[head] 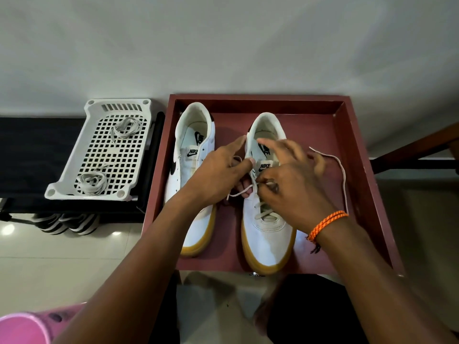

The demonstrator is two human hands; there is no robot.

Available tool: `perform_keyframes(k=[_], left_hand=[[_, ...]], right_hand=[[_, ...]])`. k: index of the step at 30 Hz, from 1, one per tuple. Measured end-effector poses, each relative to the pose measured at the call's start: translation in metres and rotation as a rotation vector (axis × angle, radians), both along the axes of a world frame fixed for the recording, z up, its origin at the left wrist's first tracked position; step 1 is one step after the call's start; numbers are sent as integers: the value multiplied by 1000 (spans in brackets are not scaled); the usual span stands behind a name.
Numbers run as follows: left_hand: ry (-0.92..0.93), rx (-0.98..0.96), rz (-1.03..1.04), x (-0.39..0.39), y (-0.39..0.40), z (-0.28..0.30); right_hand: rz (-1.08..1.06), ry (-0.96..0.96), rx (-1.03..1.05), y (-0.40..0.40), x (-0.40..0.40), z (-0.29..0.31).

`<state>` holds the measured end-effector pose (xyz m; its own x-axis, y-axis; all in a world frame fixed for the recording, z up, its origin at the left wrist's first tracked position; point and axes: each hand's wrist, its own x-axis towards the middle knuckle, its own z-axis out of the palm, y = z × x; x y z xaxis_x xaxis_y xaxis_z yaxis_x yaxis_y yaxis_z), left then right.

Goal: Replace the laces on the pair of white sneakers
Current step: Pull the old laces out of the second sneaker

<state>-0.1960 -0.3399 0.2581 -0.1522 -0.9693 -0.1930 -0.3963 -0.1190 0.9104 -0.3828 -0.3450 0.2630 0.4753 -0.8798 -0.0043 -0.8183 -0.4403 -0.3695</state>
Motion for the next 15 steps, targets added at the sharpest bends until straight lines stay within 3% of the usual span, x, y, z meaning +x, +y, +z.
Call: perform_keyframes(k=[8, 15], left_hand=[[9, 45, 3, 1, -2, -5], [-52, 6, 11, -2, 1, -3]], right_hand=[[-231, -169, -103, -16, -23, 19], [-52, -37, -23, -1, 1, 3]])
